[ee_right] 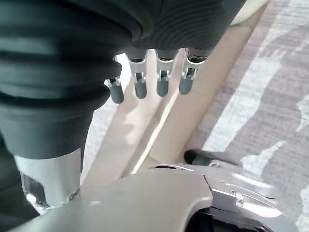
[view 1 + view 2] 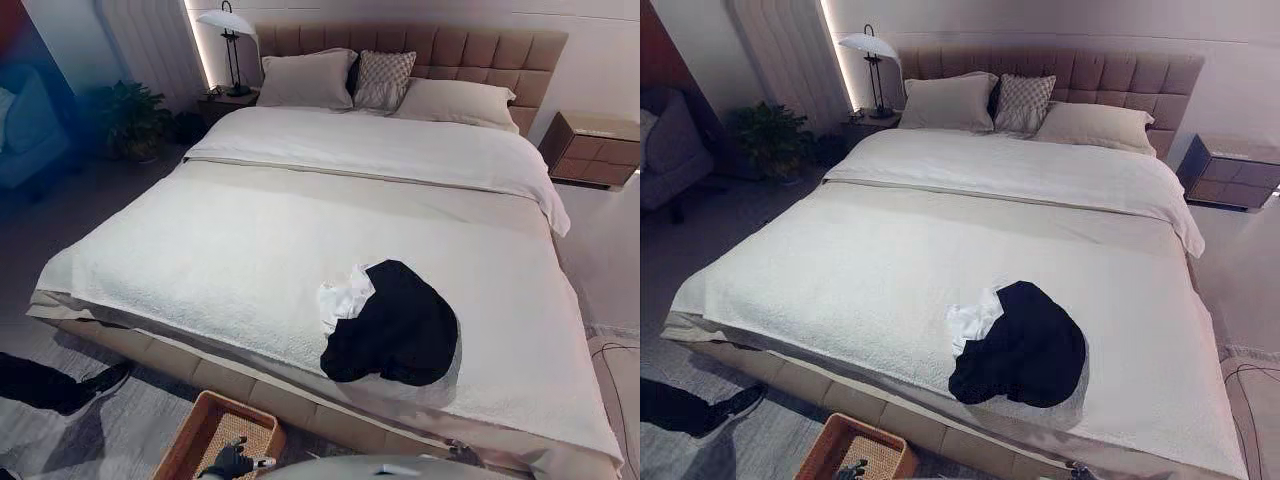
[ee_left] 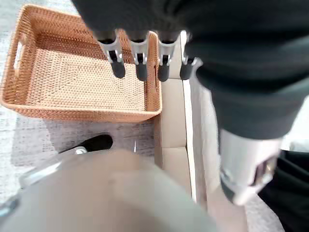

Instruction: Pick up clothes into the bucket

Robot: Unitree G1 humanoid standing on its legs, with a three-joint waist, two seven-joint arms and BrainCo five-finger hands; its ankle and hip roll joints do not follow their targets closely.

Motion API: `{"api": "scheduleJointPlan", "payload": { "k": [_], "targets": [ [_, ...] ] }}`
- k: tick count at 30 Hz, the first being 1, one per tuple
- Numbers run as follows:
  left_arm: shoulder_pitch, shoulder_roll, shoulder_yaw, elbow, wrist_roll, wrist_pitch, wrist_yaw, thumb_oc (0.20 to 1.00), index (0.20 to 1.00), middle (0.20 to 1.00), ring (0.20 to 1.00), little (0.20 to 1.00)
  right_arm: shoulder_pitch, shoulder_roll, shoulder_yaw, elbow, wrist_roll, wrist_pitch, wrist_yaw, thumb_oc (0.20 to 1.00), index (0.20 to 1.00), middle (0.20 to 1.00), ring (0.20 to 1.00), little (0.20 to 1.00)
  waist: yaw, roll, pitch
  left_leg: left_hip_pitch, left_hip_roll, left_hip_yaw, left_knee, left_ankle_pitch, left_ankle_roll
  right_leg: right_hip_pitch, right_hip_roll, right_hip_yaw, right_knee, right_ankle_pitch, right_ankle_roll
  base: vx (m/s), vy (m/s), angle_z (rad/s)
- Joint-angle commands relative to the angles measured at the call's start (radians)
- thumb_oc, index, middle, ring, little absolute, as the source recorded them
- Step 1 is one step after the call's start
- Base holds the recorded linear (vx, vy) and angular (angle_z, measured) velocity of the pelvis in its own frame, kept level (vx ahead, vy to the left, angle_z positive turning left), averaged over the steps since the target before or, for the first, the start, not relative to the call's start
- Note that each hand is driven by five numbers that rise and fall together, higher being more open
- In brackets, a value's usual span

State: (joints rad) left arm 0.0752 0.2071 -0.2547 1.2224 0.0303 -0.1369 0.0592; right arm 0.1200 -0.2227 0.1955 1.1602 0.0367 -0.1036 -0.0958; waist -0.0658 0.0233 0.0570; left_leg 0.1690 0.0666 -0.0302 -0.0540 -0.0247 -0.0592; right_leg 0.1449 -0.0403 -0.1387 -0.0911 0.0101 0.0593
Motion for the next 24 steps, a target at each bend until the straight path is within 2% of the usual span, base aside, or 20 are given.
{"api": "scheduleJointPlan", "payload": {
  "k": [1,9,14,16,17,18,20,21,24],
  "targets": [
    [-0.060,-0.040,-0.005,0.065,0.033,-0.003,-0.005,1.000,1.000,1.000,1.000,1.000,-0.061,0.025,0.029,0.032,-0.014,-0.020,0.001,1.000,1.000,1.000,1.000,1.000,-0.022,-0.074,0.009,-0.035,-0.046,0.000,0.017,-0.016,-0.003,0.019,-0.051,0.007,0.020,-0.047,0.056,-0.38,-0.063,-0.13],
    [-0.056,-0.040,0.004,0.080,0.032,0.005,-0.005,1.000,1.000,1.000,1.000,1.000,-0.058,0.028,0.028,0.031,-0.012,-0.018,0.001,1.000,1.000,1.000,1.000,1.000,-0.023,-0.076,0.008,-0.035,-0.046,-0.001,0.019,-0.019,-0.002,0.019,-0.051,0.008,0.024,-0.053,0.055,0.00,0.000,0.00],
    [-0.055,-0.037,0.008,0.085,0.033,0.007,-0.004,1.000,1.000,1.000,1.000,1.000,-0.066,0.023,0.016,-0.049,0.038,-0.036,-0.007,1.000,1.000,1.000,1.000,1.000,-0.022,-0.076,0.012,-0.036,-0.047,-0.002,0.020,-0.020,0.000,0.018,-0.052,0.009,0.026,-0.054,0.055,0.00,0.000,0.00],
    [-0.060,-0.032,0.014,0.084,0.039,0.004,0.008,1.000,1.000,1.000,1.000,1.000,-0.081,0.010,0.023,-0.177,0.053,-0.063,-0.025,1.000,1.000,1.000,1.000,1.000,-0.021,-0.076,0.020,-0.045,-0.049,-0.006,0.025,-0.020,0.000,0.009,-0.054,0.010,0.033,-0.056,0.056,0.00,0.000,0.00],
    [-0.060,-0.032,0.014,0.084,0.039,0.004,0.008,1.000,1.000,1.000,1.000,1.000,-0.080,0.010,0.023,-0.178,0.052,-0.063,-0.025,1.000,1.000,1.000,1.000,1.000,-0.021,-0.076,0.019,-0.045,-0.049,-0.006,0.026,-0.021,0.000,0.009,-0.054,0.010,0.033,-0.056,0.056,-0.02,0.030,-0.04],
    [-0.056,-0.027,0.007,0.035,0.028,-0.005,0.019,1.000,1.000,1.000,1.000,1.000,-0.107,-0.021,0.026,-0.278,0.018,-0.070,-0.061,1.000,1.000,1.000,1.000,1.000,-0.017,-0.073,0.032,-0.062,-0.054,-0.009,0.036,-0.022,0.002,-0.004,-0.058,0.008,0.042,-0.055,0.057,-0.02,0.023,-0.04],
    [-0.055,-0.025,0.003,0.033,0.031,-0.009,0.027,1.000,1.000,1.000,1.000,1.000,-0.126,-0.038,0.035,-0.329,-0.017,-0.071,-0.073,1.000,1.000,1.000,1.000,1.000,-0.013,-0.074,0.042,-0.074,-0.056,-0.010,0.048,-0.024,0.003,-0.012,-0.060,0.008,0.049,-0.054,0.057,-0.05,0.021,0.01],
    [-0.062,-0.024,-0.003,0.027,0.035,-0.014,0.040,1.000,1.000,1.000,1.000,1.000,-0.160,-0.071,0.051,-0.406,-0.087,-0.074,-0.100,1.000,1.000,1.000,1.000,1.000,-0.006,-0.074,0.058,-0.099,-0.063,-0.016,0.071,-0.027,0.005,-0.029,-0.064,0.007,0.061,-0.054,0.058,-0.06,0.015,0.03],
    [-0.069,-0.022,-0.009,0.012,0.028,-0.019,0.049,1.000,1.000,1.000,1.000,1.000,-0.206,-0.101,0.057,-0.451,-0.129,-0.072,-0.123,1.000,1.000,1.000,1.000,1.000,0.003,-0.074,0.075,-0.126,-0.069,-0.022,0.095,-0.032,0.007,-0.046,-0.069,0.006,0.074,-0.055,0.058,-0.05,0.016,0.06]
  ]
}}
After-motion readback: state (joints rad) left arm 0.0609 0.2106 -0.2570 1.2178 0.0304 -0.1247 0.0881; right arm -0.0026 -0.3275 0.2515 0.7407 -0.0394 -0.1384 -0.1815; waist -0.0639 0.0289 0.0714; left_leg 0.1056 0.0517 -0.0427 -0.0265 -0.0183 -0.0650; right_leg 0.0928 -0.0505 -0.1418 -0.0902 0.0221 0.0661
